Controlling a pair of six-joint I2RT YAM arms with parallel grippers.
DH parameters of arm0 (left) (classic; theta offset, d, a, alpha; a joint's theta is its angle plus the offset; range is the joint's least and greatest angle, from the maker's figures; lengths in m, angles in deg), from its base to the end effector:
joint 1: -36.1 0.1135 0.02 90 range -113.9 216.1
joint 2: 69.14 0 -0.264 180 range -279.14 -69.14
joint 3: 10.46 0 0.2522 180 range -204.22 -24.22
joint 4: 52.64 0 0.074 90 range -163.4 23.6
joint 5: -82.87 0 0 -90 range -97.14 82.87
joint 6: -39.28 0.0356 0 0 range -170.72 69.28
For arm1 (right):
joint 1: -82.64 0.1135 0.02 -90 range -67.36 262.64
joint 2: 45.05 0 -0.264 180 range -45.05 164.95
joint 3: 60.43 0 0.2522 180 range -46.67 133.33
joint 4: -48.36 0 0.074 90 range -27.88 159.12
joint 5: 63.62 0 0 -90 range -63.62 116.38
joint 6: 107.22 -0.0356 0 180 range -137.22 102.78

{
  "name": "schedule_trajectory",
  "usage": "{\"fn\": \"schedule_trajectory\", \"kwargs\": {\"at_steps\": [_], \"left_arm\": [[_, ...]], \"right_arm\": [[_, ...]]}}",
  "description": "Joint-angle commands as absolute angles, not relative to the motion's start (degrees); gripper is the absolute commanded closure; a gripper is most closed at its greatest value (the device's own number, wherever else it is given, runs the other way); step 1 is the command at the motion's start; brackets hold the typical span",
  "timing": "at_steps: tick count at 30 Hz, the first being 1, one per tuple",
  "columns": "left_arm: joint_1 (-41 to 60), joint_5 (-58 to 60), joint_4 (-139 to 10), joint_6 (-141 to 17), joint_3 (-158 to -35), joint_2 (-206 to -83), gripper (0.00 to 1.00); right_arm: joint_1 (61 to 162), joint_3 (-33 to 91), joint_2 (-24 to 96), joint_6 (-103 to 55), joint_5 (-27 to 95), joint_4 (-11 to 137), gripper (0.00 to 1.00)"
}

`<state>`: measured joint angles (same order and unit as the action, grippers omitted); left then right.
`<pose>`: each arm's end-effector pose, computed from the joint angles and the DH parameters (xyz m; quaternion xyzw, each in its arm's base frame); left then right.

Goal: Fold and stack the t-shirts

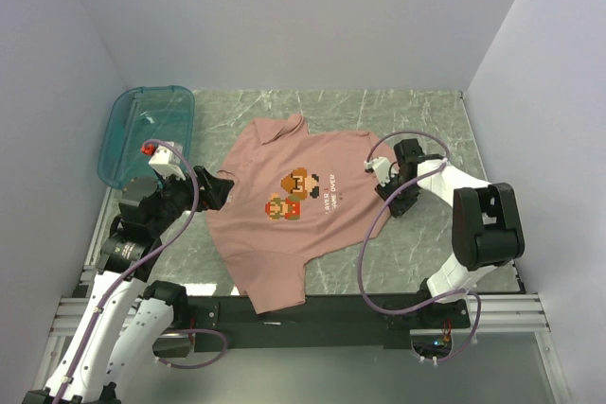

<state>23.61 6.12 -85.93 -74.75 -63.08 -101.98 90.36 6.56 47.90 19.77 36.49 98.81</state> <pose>0.1361 -0.0385 0.3166 -0.0074 0.7834 -0.2787 0.5555 0.2825 0.0446 0.1608 -0.3858 0.9108 0.0549 0.1361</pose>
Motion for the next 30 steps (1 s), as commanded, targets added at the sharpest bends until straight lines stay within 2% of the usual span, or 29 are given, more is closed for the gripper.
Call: {"fn": "schedule_trajectory", "kwargs": {"at_steps": [1,3,8,13,18,30], "left_arm": [[23.8,7.2,-83.5,-73.8,-62.9,-102.0,0.10],[23.8,7.3,-83.5,-73.7,-62.9,-102.0,0.10],[23.8,7.5,-83.4,-73.8,-62.9,-101.9,0.10],[23.8,7.5,-83.5,-73.8,-62.8,-101.7,0.10],[23.8,7.8,-83.3,-73.8,-62.8,-101.6,0.10],[23.7,7.9,-83.4,-73.9,-62.7,-102.1,0.10]], "right_arm": [[91.0,7.0,47.8,20.3,36.9,99.6,0.75],[91.0,5.8,46.2,21.7,37.0,100.9,0.85],[90.4,1.5,38.5,25.7,33.4,104.9,0.99],[84.8,-0.4,29.8,34.3,28.9,113.4,1.00],[74.2,-3.5,24.6,44.1,26.5,118.1,1.00],[62.2,-7.8,24.7,53.7,23.7,115.0,1.00]]}}
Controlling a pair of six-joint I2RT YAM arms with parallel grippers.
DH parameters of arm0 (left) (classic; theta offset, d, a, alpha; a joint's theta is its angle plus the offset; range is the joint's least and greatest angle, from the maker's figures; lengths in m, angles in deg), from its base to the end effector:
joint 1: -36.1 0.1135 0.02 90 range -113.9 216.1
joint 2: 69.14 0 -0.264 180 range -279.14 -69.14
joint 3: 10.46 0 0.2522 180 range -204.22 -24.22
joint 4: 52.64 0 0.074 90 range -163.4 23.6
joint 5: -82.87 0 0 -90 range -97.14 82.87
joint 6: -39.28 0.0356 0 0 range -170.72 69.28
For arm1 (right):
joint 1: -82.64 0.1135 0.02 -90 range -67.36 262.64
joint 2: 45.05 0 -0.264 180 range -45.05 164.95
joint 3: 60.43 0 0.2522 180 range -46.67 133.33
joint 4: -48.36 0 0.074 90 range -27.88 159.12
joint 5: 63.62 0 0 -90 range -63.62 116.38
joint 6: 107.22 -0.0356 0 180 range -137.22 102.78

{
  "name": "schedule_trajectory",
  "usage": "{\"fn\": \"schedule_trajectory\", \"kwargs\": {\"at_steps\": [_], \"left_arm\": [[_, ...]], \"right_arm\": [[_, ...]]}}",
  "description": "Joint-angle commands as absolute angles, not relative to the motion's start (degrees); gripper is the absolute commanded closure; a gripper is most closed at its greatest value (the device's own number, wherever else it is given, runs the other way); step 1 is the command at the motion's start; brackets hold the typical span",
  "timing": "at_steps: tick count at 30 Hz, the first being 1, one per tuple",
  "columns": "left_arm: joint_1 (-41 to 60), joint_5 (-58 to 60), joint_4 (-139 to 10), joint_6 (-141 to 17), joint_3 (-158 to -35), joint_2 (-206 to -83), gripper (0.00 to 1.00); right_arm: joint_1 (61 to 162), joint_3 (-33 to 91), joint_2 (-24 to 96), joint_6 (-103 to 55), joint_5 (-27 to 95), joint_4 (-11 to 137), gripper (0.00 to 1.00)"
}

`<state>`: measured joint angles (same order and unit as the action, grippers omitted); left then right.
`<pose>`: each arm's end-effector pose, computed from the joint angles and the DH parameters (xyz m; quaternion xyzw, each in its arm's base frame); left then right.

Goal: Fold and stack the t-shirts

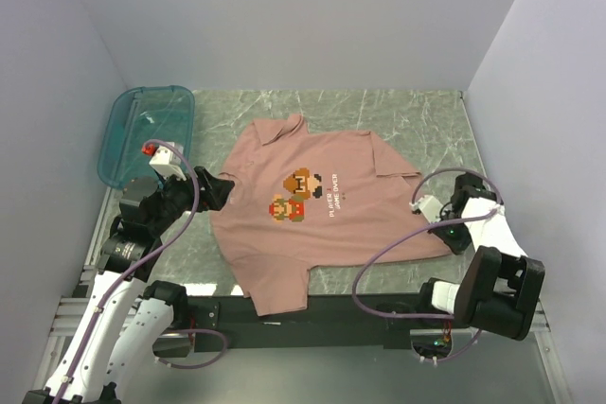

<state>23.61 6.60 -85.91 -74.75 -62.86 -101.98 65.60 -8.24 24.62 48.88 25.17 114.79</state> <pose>0.1362 -0.0388 0.3154 -0.0050 0.7843 -0.2814 0.5529 0.1723 -0.0536 0.1763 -0.4141 0.9086 -0.0431 0.0327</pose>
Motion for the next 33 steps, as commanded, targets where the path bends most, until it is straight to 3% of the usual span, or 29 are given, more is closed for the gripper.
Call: {"fn": "schedule_trajectory", "kwargs": {"at_steps": [1,10,13,14,17,19,25,33], "left_arm": [[23.7,7.9,-83.5,-73.9,-62.8,-102.2,0.10],[23.7,8.6,-83.4,-74.1,-62.7,-103.1,0.10],[23.6,8.9,-83.5,-74.2,-62.7,-103.3,0.10],[23.7,8.9,-83.5,-74.2,-62.8,-103.4,0.10],[23.7,8.6,-83.5,-74.2,-62.8,-103.4,0.10],[23.8,8.2,-83.6,-74.1,-62.9,-103.4,0.10],[23.8,7.6,-83.8,-74.2,-62.9,-103.8,0.10],[23.7,6.0,-84.1,-74.0,-63.0,-104.2,0.10]], "right_arm": [[61.5,-7.9,24.7,54.4,24.0,115.8,1.00],[54.6,-12.8,18.9,61.8,23.0,116.3,0.99],[51.6,-8.8,19.3,61.0,26.2,118.6,0.87],[51.3,-7.0,19.7,60.4,30.2,119.9,0.77],[51.4,-0.2,21.0,58.5,37.5,126.1,0.59],[54.1,3.3,22.2,55.1,44.5,127.2,0.54],[71.1,7.4,28.1,34.8,50.0,113.2,0.53],[84.6,23.7,49.1,12.3,38.8,98.8,0.57]]}}
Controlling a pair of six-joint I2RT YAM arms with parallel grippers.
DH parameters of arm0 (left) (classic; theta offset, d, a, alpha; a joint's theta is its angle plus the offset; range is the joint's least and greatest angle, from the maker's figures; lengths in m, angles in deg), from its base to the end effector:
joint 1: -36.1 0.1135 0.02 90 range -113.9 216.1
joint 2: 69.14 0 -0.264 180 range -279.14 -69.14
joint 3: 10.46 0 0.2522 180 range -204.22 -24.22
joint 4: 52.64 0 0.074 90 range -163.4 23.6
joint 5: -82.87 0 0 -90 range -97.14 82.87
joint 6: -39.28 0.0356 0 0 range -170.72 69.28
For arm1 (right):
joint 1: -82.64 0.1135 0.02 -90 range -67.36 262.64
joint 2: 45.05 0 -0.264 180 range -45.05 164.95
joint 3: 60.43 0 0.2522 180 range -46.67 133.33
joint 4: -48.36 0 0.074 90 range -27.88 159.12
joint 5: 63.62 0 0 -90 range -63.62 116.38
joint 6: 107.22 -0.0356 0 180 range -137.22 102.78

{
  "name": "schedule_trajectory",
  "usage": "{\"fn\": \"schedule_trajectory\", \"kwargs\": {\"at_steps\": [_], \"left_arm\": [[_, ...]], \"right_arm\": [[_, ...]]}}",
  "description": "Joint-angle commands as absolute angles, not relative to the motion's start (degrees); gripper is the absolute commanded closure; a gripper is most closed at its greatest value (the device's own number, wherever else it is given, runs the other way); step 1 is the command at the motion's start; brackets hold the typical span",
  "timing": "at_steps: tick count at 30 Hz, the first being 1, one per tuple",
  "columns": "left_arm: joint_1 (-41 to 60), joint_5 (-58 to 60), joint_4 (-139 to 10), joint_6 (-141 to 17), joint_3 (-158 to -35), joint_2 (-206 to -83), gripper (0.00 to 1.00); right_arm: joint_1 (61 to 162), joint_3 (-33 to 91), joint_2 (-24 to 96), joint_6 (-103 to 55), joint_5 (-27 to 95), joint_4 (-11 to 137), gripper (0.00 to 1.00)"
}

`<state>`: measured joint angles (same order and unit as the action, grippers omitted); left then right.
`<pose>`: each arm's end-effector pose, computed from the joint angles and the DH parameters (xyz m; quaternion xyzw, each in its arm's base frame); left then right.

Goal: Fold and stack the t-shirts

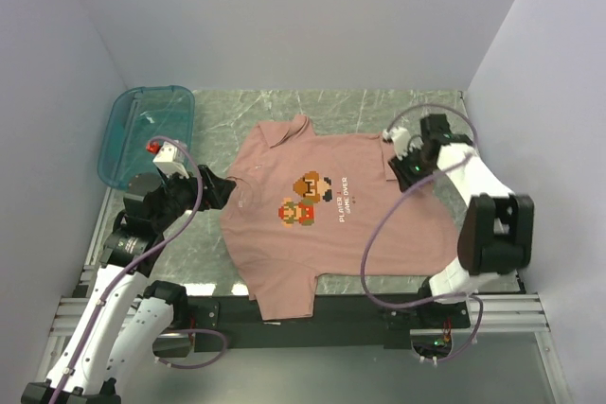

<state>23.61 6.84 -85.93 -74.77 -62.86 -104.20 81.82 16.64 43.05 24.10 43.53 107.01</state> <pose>0.1436 -0.0406 0.3105 -0.0070 0.7958 -0.2796 0.5371 0.2964 0.0063 0.2278 -0.3616 0.9041 0.0742 0.2155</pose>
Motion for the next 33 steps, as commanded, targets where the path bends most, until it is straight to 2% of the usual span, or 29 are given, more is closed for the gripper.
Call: {"fn": "schedule_trajectory", "kwargs": {"at_steps": [1,5,21,24,27,28,33], "left_arm": [[23.8,5.9,-84.2,-73.9,-63.0,-104.2,0.10],[23.7,6.0,-84.2,-73.8,-63.0,-104.6,0.10],[23.7,6.7,-83.9,-73.8,-62.9,-104.3,0.10],[23.7,6.7,-83.9,-73.8,-63.0,-104.4,0.10],[23.8,6.7,-83.9,-73.8,-63.0,-104.5,0.10],[23.8,6.7,-83.9,-73.7,-63.0,-104.6,0.10],[23.8,6.7,-84.1,-73.7,-63.0,-104.6,0.10]], "right_arm": [[85.4,25.1,51.1,11.7,37.8,98.6,0.58],[87.9,30.3,57.8,8.6,35.7,98.7,0.59],[90.5,33.2,65.9,5.0,31.4,98.5,0.61],[90.5,33.7,66.9,5.0,31.2,98.8,0.66],[90.5,34.1,67.3,5.2,31.2,99.5,0.78],[90.5,34.3,67.3,5.3,31.2,99.7,0.85],[90.4,34.5,64.2,6.1,27.9,99.2,0.94]]}}
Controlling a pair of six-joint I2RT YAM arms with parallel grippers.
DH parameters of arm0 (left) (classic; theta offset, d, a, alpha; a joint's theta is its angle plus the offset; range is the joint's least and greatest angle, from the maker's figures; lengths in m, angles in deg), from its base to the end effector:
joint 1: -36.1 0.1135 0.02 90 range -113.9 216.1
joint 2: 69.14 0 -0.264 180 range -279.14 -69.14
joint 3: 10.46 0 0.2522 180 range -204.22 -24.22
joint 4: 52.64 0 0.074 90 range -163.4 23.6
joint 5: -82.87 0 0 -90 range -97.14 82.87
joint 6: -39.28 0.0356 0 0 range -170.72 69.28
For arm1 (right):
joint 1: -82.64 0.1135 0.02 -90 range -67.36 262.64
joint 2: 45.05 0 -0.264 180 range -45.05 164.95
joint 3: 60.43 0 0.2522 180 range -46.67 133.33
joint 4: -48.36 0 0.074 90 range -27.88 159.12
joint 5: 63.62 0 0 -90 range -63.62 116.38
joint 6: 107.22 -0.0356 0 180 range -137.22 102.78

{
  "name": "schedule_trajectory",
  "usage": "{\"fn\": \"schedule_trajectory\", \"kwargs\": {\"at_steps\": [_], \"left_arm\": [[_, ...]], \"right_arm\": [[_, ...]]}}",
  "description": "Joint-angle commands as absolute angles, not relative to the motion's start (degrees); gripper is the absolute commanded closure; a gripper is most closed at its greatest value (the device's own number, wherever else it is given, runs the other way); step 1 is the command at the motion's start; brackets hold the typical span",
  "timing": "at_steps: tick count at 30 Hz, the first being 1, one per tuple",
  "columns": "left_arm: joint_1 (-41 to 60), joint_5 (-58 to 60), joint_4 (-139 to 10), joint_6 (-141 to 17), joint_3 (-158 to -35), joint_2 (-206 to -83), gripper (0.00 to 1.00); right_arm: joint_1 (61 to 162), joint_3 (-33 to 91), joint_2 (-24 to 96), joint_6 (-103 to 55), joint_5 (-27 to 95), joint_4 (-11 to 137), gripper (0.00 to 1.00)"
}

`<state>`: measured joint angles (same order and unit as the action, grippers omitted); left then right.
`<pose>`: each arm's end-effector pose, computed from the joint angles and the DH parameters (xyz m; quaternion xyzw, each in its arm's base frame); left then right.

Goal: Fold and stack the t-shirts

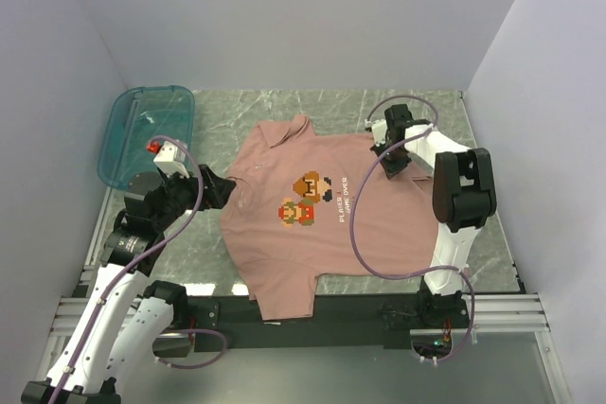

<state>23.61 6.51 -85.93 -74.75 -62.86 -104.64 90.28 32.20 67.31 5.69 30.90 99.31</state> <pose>0.1452 -0.0408 0.3095 -0.0091 0.7981 -0.2767 0.5351 0.3902 0.0552 0.1692 -0.2659 0.9485 0.0163 0.1713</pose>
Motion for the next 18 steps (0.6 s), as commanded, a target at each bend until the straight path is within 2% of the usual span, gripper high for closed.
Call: {"fn": "schedule_trajectory", "kwargs": {"at_steps": [1,6,10,15,16,17,18], "left_arm": [[23.8,6.6,-84.0,-73.7,-63.0,-104.6,0.10],[23.8,6.6,-84.0,-73.7,-63.0,-104.6,0.10],[23.8,6.6,-84.0,-73.7,-63.1,-104.4,0.10],[23.8,6.5,-84.0,-73.7,-63.0,-104.4,0.10],[23.8,6.5,-84.0,-73.7,-63.0,-104.6,0.10],[23.8,6.5,-84.1,-73.7,-63.0,-104.6,0.10],[23.8,6.4,-84.1,-73.7,-63.1,-104.6,0.10]], "right_arm": [[90.3,35.1,63.2,6.5,27.1,99.1,0.97],[89.0,37.4,61.2,7.6,18.8,96.4,1.00],[86.3,38.5,61.8,9.1,6.0,88.3,1.00],[82.9,43.4,65.6,6.4,-0.3,81.0,1.00],[82.9,46.5,68.0,5.6,-0.9,81.7,0.97],[82.9,48.0,69.0,5.5,-1.6,82.7,0.85],[82.8,49.2,70.1,5.4,-1.6,84.3,0.69]]}}
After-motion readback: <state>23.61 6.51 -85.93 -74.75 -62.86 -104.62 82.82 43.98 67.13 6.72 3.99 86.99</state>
